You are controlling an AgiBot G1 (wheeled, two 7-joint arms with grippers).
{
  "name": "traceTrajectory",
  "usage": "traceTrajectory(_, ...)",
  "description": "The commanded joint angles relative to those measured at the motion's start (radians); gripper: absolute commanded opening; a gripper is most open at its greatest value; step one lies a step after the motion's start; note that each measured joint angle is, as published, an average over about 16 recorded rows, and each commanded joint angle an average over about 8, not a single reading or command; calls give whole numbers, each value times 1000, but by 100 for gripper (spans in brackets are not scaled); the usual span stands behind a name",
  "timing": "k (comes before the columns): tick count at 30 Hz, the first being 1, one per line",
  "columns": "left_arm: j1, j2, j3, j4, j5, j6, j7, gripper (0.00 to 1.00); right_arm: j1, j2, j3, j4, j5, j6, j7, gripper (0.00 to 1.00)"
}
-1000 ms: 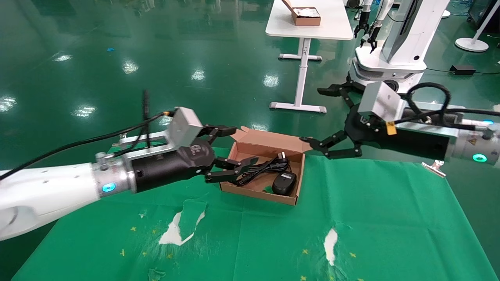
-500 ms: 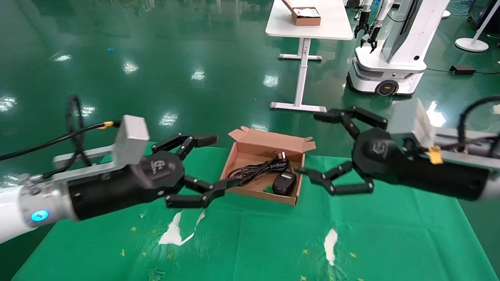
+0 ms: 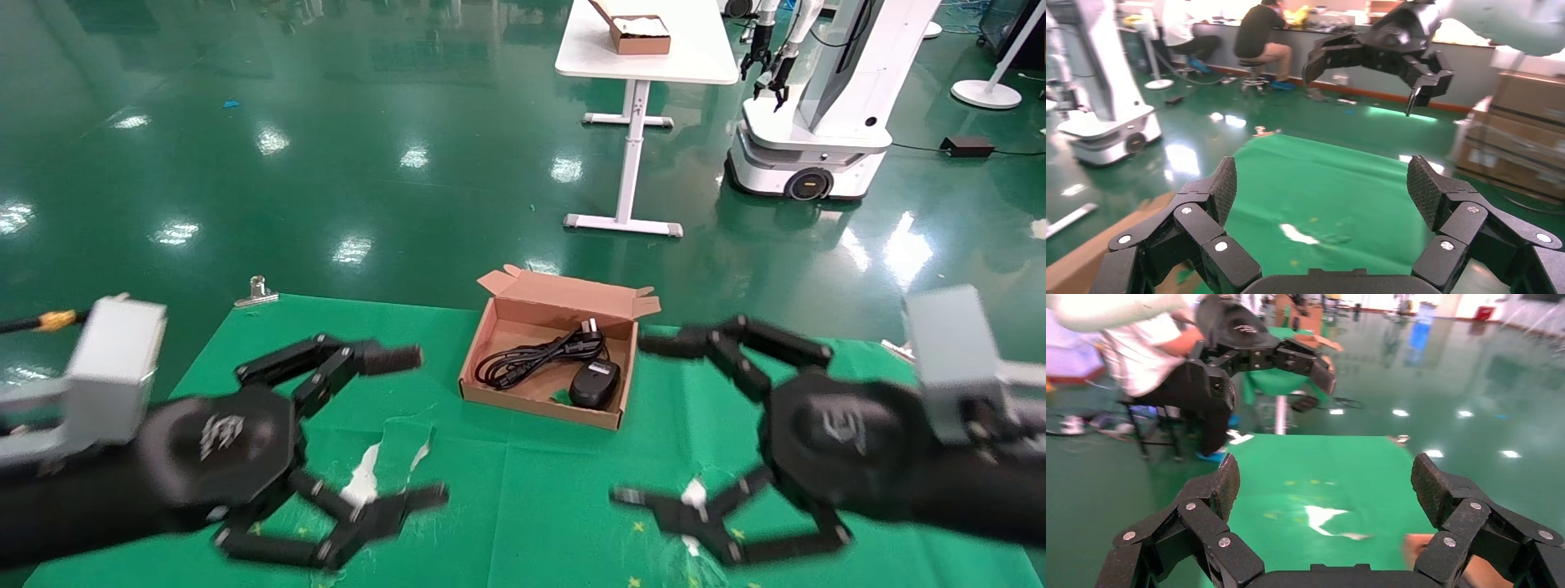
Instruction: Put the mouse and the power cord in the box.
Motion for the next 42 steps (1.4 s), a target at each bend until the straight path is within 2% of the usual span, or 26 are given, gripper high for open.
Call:
traceTrajectory(1, 20, -27, -14, -33, -22, 23, -16, 100, -30, 17, 12, 40, 22, -14, 37, 100)
traceTrajectory(7, 66, -87, -45, -107, -70, 74, -49, 100, -98, 55, 40, 129, 70, -45, 116, 100)
traceTrajectory(12, 82, -107, -57, -133, -88, 92, -58, 100, -123, 69, 50, 161, 89, -57, 136, 100)
traceTrajectory(42, 65, -85, -45, -104, -69, 72, -50, 100, -95, 55, 39, 125, 69, -44, 116, 100)
